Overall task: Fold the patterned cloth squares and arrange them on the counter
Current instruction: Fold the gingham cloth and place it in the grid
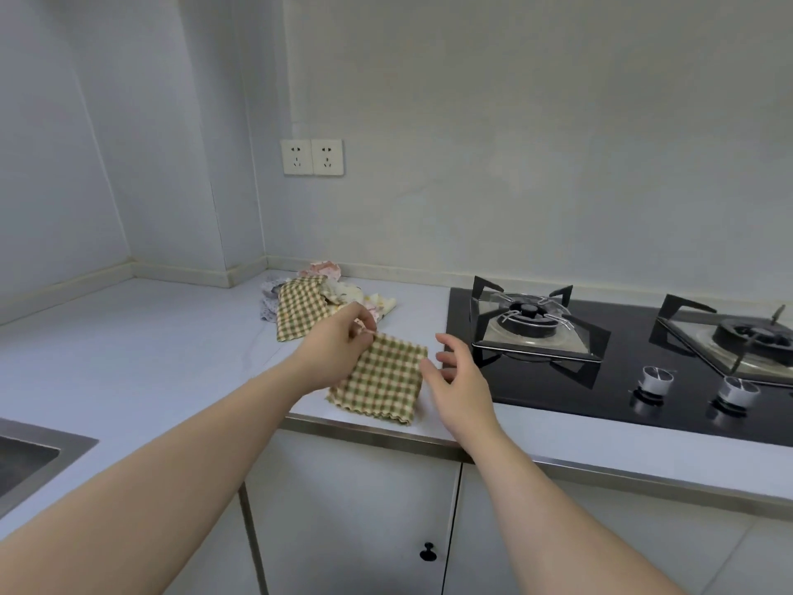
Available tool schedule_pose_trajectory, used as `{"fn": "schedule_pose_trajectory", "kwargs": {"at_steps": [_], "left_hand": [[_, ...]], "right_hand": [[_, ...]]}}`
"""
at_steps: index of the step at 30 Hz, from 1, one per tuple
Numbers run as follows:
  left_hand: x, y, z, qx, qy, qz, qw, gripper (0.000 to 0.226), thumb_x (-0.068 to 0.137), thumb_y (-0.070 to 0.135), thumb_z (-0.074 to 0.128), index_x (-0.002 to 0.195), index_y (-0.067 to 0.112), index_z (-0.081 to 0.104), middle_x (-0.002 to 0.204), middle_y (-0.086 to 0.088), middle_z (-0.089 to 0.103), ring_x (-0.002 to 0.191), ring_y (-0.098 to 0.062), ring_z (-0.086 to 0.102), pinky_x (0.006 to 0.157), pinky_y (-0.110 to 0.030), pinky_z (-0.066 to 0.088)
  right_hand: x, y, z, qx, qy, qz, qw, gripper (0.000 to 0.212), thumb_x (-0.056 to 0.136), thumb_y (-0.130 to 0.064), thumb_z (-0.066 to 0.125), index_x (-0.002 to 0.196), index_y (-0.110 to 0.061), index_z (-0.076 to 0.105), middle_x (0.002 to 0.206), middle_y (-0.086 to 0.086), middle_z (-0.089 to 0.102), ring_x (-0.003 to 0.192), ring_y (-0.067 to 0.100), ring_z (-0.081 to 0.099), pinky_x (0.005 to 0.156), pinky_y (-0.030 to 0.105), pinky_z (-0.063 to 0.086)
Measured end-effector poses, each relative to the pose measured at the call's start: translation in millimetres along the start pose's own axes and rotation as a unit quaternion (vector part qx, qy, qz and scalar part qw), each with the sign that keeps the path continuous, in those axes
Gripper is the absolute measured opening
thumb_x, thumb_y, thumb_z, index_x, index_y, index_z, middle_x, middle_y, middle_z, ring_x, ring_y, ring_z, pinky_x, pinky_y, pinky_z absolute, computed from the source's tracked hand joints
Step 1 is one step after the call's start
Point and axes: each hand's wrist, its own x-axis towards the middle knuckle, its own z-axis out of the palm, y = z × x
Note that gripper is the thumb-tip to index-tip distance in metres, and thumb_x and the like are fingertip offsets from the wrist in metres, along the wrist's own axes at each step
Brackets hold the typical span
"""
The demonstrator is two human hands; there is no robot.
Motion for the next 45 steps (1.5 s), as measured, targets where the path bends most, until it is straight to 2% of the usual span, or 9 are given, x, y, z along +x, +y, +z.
{"fn": "schedule_pose_trajectory", "kwargs": {"at_steps": [6, 13, 18, 22, 28, 34, 37, 40, 45], "left_hand": [[-24, 35, -24, -0.010, 0.006, 0.044, 0.999, 0.017, 0.098, 0.018, 0.057, 0.092, 0.033, 0.057, 0.087, -0.001, 0.067, 0.072, -0.018, 0.055, 0.068, -0.042, 0.050], [-52, 68, -37, -0.049, 0.019, 0.079, 0.995, 0.024, 0.096, 0.010, 0.057, 0.089, 0.033, 0.056, 0.091, 0.012, 0.064, 0.092, -0.014, 0.061, 0.086, -0.036, 0.048], [-72, 95, -44, -0.089, 0.024, 0.104, 0.990, 0.026, 0.097, 0.009, 0.059, 0.091, 0.034, 0.057, 0.093, 0.008, 0.065, 0.088, -0.010, 0.058, 0.079, -0.028, 0.045], [-82, 105, -55, -0.147, 0.035, 0.084, 0.985, 0.026, 0.098, 0.005, 0.056, 0.098, 0.031, 0.057, 0.082, 0.005, 0.064, 0.078, -0.015, 0.054, 0.068, -0.030, 0.042], [-94, 105, -60, -0.205, 0.023, 0.036, 0.978, 0.023, 0.099, 0.001, 0.053, 0.103, 0.024, 0.055, 0.063, 0.011, 0.057, 0.074, -0.020, 0.044, 0.065, -0.033, 0.033], [-100, 112, -65, -0.284, 0.059, -0.011, 0.957, 0.020, 0.098, 0.003, 0.057, 0.100, 0.023, 0.054, 0.077, 0.003, 0.060, 0.076, -0.015, 0.050, 0.065, -0.029, 0.037], [-102, 116, -62, -0.277, 0.124, -0.021, 0.953, 0.017, 0.099, 0.009, 0.057, 0.097, 0.025, 0.051, 0.078, 0.004, 0.055, 0.074, -0.012, 0.049, 0.065, -0.028, 0.038], [-102, 114, -57, -0.242, 0.177, -0.040, 0.953, 0.017, 0.097, 0.015, 0.059, 0.093, 0.028, 0.049, 0.090, 0.001, 0.060, 0.082, -0.012, 0.054, 0.069, -0.028, 0.040], [-106, 111, -49, -0.281, 0.198, -0.066, 0.937, 0.020, 0.095, 0.009, 0.062, 0.087, 0.024, 0.052, 0.107, -0.006, 0.065, 0.096, -0.017, 0.059, 0.068, -0.022, 0.040]], "right_hand": [[-17, -31, -20, -0.058, -0.015, -0.107, 0.992, 0.019, 0.095, -0.032, 0.066, 0.110, -0.039, 0.056, 0.106, -0.015, 0.063, 0.087, 0.005, 0.063, 0.075, 0.023, 0.049], [-48, -67, -68, -0.147, -0.038, -0.150, 0.977, 0.007, 0.088, -0.039, 0.069, 0.091, -0.036, 0.064, 0.096, -0.009, 0.059, 0.079, 0.011, 0.067, 0.080, 0.040, 0.056], [-76, -100, -89, -0.169, -0.115, -0.146, 0.968, 0.017, 0.090, -0.045, 0.071, 0.089, -0.029, 0.069, 0.099, 0.001, 0.061, 0.085, 0.015, 0.059, 0.083, 0.035, 0.051], [-100, -127, -98, -0.121, -0.217, -0.121, 0.961, 0.031, 0.089, -0.052, 0.072, 0.074, -0.025, 0.070, 0.068, -0.003, 0.053, 0.065, 0.013, 0.043, 0.065, 0.032, 0.037], [-118, -173, -100, -0.091, -0.285, -0.132, 0.945, 0.036, 0.085, -0.057, 0.073, 0.073, -0.023, 0.074, 0.069, -0.009, 0.062, 0.070, 0.012, 0.051, 0.069, 0.035, 0.041], [-116, -188, -93, -0.186, -0.104, -0.148, 0.966, 0.063, 0.098, -0.057, 0.054, 0.056, -0.011, 0.046, 0.051, -0.005, 0.036, 0.046, 0.012, 0.033, 0.043, 0.024, 0.030], [-113, -179, -81, -0.147, -0.027, -0.142, 0.978, 0.063, 0.101, -0.052, 0.052, 0.054, -0.014, 0.036, 0.044, -0.009, 0.033, 0.045, 0.011, 0.032, 0.044, 0.023, 0.028], [-110, -167, -73, 0.028, -0.016, -0.052, 0.998, 0.048, 0.100, -0.046, 0.056, 0.081, -0.002, 0.054, 0.064, -0.003, 0.054, 0.056, 0.014, 0.049, 0.050, 0.024, 0.042], [-100, -140, -63, 0.144, 0.020, 0.056, 0.988, 0.024, 0.096, -0.039, 0.061, 0.114, -0.023, 0.061, 0.112, 0.006, 0.069, 0.088, 0.027, 0.075, 0.077, 0.050, 0.063]]}}
